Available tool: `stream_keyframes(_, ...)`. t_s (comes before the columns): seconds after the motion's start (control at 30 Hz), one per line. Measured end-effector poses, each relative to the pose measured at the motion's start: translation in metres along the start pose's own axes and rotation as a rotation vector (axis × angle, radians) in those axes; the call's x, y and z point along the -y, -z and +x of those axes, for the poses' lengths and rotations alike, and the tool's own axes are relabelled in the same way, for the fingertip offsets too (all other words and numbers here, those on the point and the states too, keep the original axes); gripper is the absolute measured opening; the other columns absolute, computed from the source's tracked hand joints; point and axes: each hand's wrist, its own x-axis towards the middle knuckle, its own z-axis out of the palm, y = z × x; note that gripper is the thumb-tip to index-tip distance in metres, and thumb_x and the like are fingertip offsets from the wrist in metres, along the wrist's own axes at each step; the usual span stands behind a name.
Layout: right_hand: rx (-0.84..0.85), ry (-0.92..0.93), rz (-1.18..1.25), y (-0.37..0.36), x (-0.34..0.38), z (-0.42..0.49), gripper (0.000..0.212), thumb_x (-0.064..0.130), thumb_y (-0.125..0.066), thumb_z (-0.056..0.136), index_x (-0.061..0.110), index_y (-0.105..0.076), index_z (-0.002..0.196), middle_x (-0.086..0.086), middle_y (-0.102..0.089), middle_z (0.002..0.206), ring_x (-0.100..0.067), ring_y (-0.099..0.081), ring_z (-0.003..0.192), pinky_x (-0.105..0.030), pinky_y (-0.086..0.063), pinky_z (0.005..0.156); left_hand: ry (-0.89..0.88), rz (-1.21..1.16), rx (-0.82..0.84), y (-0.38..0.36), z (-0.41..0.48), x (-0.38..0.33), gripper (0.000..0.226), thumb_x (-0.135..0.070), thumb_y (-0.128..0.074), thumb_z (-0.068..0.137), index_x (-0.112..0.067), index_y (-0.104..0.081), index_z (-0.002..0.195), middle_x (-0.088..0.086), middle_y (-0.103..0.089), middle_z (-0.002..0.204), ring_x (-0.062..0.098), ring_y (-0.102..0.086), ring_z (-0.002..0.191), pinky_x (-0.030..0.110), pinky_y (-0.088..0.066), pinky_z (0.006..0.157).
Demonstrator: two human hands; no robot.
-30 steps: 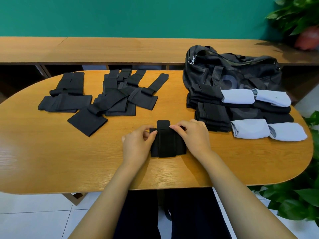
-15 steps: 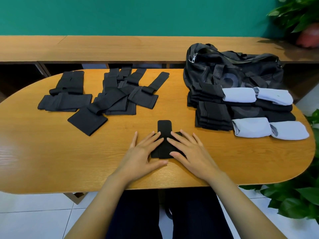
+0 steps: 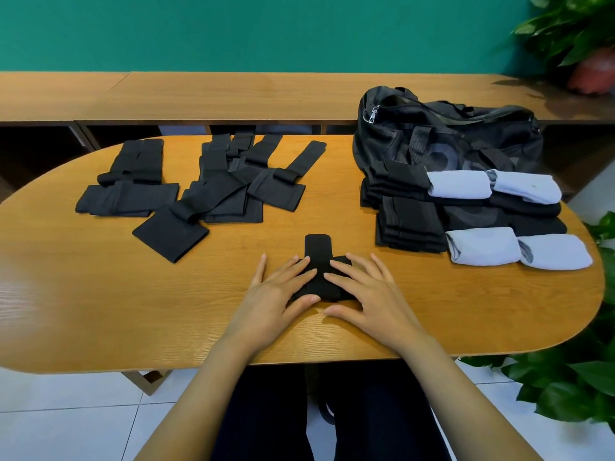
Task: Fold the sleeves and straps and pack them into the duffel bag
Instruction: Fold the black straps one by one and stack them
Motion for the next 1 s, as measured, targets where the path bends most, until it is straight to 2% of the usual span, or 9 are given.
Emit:
stream_keyframes(0.23, -0.072, 0.020, 0.013, -0.005, -0.004, 0.000, 0.060, 0.067, -0.031, 0.092, 0.035, -0.055, 0.136, 0.015, -0.045, 0.148, -0.005, -0.026, 0.143, -0.044, -0.008, 0.122, -0.028, 0.018, -0.054, -0.001, -0.002, 0.001, 0.066, -0.069, -0.024, 0.092, -0.034, -0.042, 0.145, -0.016, -0.028, 0.157, -0.006, -0.011, 0.145, 0.036, 0.014, 0.120)
stream_keyframes(0.43, -0.131, 0.024, 0.025, -0.008, -0.005, 0.000, 0.055, 0.062, -0.031, 0.095, 0.033, -0.062, 0.129, 0.014, -0.054, 0.140, -0.006, -0.034, 0.138, -0.044, -0.011, 0.121, -0.082, 0.046, -0.142, -0.004, -0.005, 0.000, 0.064, -0.069, -0.028, 0.091, -0.033, -0.056, 0.135, -0.012, -0.044, 0.149, 0.002, -0.028, 0.141, 0.042, 0.007, 0.122)
stream_keyframes(0.6, -0.178, -0.013, 0.116, -0.003, -0.006, 0.001, 0.051, 0.062, -0.034, 0.095, 0.032, -0.068, 0.118, 0.017, -0.063, 0.126, -0.002, -0.040, 0.131, -0.046, -0.012, 0.121, -0.054, 0.000, -0.151, -0.001, -0.004, -0.001, 0.061, -0.069, -0.025, 0.091, -0.037, -0.059, 0.129, -0.017, -0.050, 0.142, -0.002, -0.035, 0.136, 0.042, 0.012, 0.120)
stream_keyframes(0.83, -0.270, -0.038, 0.158, 0.011, -0.004, 0.011, 0.060, 0.065, -0.026, 0.095, 0.027, -0.073, 0.102, 0.013, -0.069, 0.101, 0.000, -0.052, 0.109, -0.047, -0.017, 0.119, 0.021, -0.098, -0.209, 0.007, 0.001, -0.014, 0.057, -0.069, -0.027, 0.089, -0.037, -0.065, 0.117, -0.020, -0.067, 0.111, -0.005, -0.053, 0.111, 0.044, 0.002, 0.121)
stream_keyframes(1.0, -0.323, -0.067, 0.143, 0.022, -0.003, 0.026, 0.052, 0.057, -0.037, 0.093, 0.022, -0.073, 0.100, 0.017, -0.058, 0.088, -0.001, -0.053, 0.092, -0.043, -0.020, 0.118, 0.120, -0.242, -0.274, 0.008, 0.011, -0.018, 0.053, -0.070, -0.032, 0.092, -0.034, -0.065, 0.112, -0.014, -0.072, 0.087, -0.002, -0.064, 0.084, 0.038, -0.011, 0.121)
